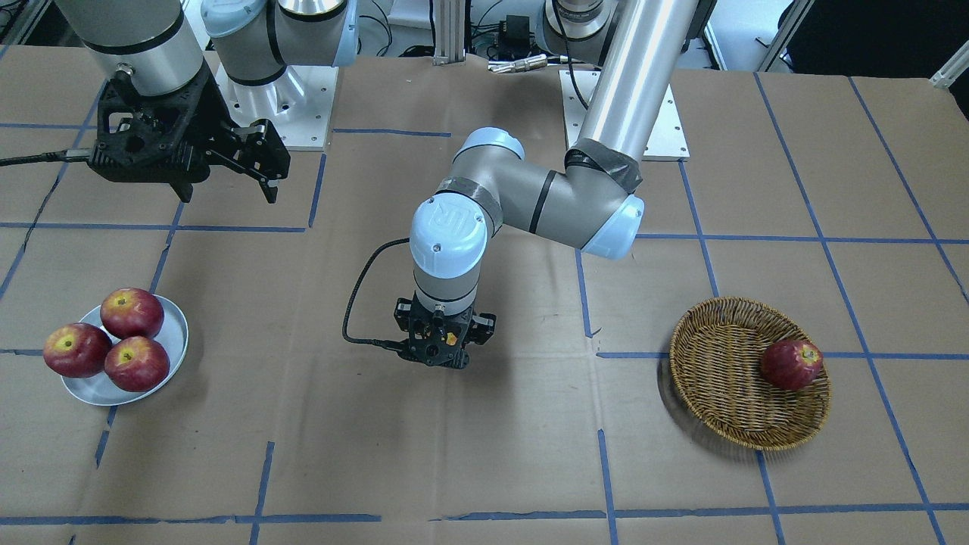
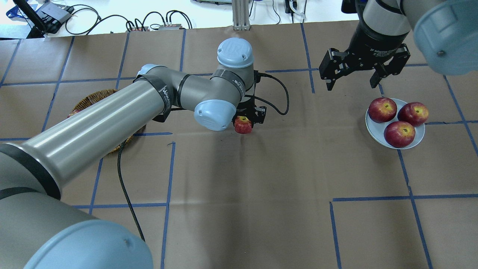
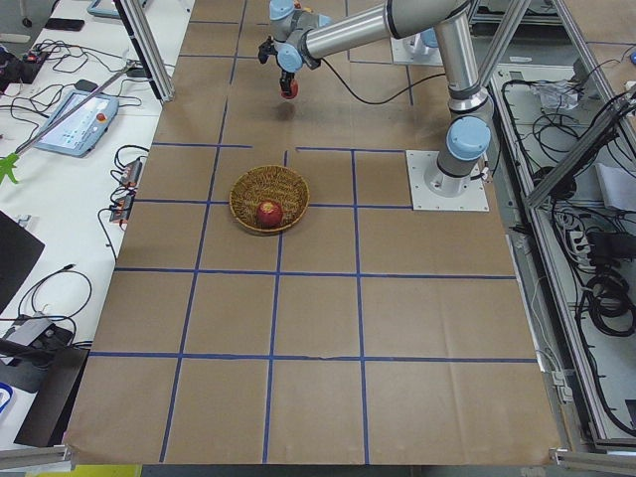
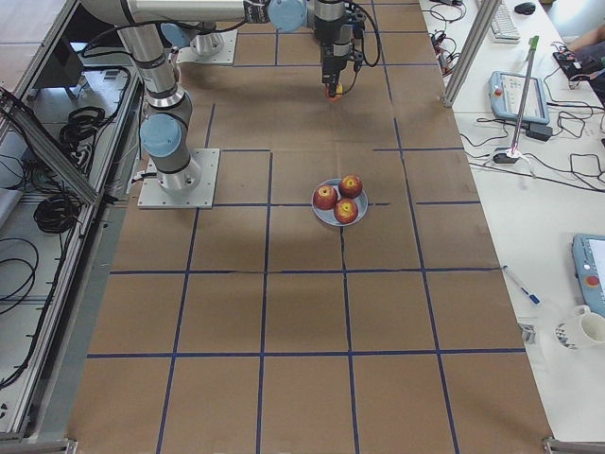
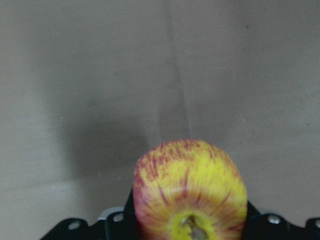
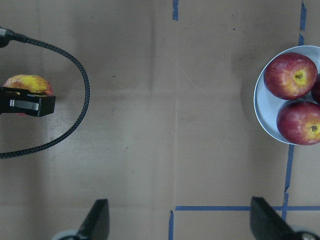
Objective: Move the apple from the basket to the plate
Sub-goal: 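Lower the apple onto the table center and open the left gripper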
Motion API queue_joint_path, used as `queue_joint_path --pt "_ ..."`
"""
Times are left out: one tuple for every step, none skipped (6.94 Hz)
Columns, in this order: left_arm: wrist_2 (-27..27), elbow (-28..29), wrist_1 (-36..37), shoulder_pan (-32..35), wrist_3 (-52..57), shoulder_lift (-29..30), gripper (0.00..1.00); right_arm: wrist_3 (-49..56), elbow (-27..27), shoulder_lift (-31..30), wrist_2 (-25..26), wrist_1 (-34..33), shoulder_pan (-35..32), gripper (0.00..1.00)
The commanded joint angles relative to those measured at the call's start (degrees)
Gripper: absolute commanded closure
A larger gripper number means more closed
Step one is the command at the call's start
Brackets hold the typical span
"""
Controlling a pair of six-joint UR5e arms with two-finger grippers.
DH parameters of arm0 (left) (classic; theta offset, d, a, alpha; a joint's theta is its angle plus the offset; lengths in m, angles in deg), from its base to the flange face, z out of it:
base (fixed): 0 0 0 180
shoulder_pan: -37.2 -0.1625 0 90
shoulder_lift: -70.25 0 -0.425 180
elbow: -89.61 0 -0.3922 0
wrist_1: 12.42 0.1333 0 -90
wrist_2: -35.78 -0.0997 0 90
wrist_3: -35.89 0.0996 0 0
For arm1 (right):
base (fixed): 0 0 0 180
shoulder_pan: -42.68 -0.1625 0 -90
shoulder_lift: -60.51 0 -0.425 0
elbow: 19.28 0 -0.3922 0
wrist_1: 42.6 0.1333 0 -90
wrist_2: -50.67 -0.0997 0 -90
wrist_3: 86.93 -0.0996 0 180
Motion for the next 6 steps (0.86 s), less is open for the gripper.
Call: queue_joint_path --pt "0.0 0.03 2.55 0.38 -0.3 1.78 0.41 0.0 0.0 0.0 0.0 0.0 0.01 0.0" --pt "0.0 -0.06 2.65 0.47 -0.3 1.88 0.34 0.0 0.0 0.0 0.0 0.0 -0.08 0.0" --pt "-0.09 -0.75 2.65 0.47 -0.3 1.53 0.11 0.0 0.0 0.0 0.0 0.0 -0.08 0.0" --pt "0.0 -1.28 2.65 0.56 -0.3 0.57 0.03 0.0 0.0 0.0 0.0 0.0 0.01 0.0" --pt "0.0 -1.2 2.65 0.47 -0.3 -0.13 0.01 0.0 0.0 -0.09 0.0 0.0 0.01 0.0" --pt "-0.44 0.19 1.7 0.39 -0.12 -1.19 0.01 0.0 0.0 -0.09 0.0 0.0 0.01 0.0"
